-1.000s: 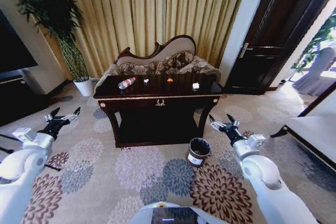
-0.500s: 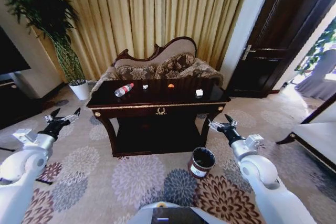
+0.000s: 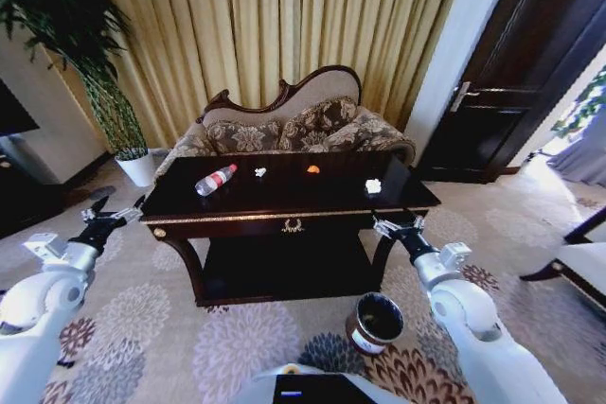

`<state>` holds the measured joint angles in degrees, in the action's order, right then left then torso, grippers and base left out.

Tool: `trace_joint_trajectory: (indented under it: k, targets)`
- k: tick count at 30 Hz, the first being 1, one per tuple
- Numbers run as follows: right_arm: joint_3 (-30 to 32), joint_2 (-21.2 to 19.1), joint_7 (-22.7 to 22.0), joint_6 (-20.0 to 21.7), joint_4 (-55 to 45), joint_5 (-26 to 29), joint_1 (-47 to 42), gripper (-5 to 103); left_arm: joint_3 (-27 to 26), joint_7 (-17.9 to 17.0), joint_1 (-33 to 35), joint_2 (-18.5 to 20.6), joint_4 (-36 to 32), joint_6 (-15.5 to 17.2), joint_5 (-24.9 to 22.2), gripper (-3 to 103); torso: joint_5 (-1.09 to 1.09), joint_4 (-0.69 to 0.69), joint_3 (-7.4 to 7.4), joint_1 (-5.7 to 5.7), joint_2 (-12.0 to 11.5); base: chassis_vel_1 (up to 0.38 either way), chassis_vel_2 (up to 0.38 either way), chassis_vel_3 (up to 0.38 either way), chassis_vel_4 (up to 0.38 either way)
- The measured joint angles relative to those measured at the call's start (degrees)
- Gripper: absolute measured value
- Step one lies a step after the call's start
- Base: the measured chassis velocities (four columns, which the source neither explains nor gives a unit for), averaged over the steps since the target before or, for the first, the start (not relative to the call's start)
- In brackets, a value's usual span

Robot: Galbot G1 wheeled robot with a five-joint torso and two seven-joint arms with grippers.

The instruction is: Move to the front of the table and place the trash on the table into the trash bin.

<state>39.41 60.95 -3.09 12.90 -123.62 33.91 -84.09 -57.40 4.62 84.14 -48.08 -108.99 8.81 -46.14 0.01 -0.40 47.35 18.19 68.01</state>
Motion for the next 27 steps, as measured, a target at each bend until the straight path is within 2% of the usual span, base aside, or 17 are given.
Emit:
trace_joint_trajectory:
  k: [8, 17, 25, 27]
  targets:
    - [-0.2, -0.5, -0.4, 0.0, 1.4, -2.3, 1.1, 100, -0.1, -0.2, -0.1, 0.0, -0.3, 0.3, 0.3, 100, 0.00, -0.01, 0.02, 0.03, 0.0, -0.187, 0.176, 0.197, -0.192]
    - [-1.5, -2.9, -4.0, 1.7, 8.2, -3.6, 6.8, 100, -0.6, -0.4, 0.8, -0.2, -0.9, 0.5, 0.1, 100, 0.01, 0.01, -0.02, -0.05, 0.0, -0.023, 0.031, 0.028, -0.041]
    - [-4.5, -5.9, -5.8, 3.2, 15.9, -0.7, 15.1, 100, -0.6, -0.4, 1.0, -0.3, -0.8, 0.4, 0.3, 100, 0.02, 0.00, 0.00, -0.02, 0.0, 0.018, -0.011, -0.012, 0.019]
    - [-6.6, -6.5, -7.6, 5.4, 17.6, 2.5, 18.4, 100, -0.2, -0.4, 0.9, -0.4, -0.6, 0.3, 0.7, 100, 0.00, 0.01, 0.01, 0.03, 0.0, 0.000, 0.000, 0.000, 0.000]
